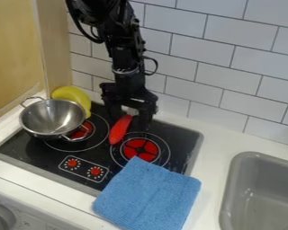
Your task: Move the red fork to the right side of the stove
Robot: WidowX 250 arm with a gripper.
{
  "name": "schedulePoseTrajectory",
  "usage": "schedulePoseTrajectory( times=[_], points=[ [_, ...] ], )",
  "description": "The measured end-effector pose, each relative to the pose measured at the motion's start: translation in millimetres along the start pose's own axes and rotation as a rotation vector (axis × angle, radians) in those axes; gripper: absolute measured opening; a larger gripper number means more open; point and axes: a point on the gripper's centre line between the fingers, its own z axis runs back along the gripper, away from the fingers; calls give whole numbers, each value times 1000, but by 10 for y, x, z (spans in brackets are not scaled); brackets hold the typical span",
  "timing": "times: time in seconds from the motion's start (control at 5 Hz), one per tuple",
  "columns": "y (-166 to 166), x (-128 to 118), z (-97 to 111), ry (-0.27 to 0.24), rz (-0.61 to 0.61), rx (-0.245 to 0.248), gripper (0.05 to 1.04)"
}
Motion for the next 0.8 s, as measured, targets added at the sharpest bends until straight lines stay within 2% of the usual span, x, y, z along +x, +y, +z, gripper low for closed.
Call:
schedulePoseTrajectory(
  times=[0.2, 0.4, 0.6, 0.8],
  points=[
    [-8, 11, -7, -5, -4, -9, 948],
    [41, 3, -7, 0, -14, 25, 640],
    [41, 14, -12, -6, -4, 25, 366],
    [57, 8, -12, -2, -6, 38, 320]
  ],
)
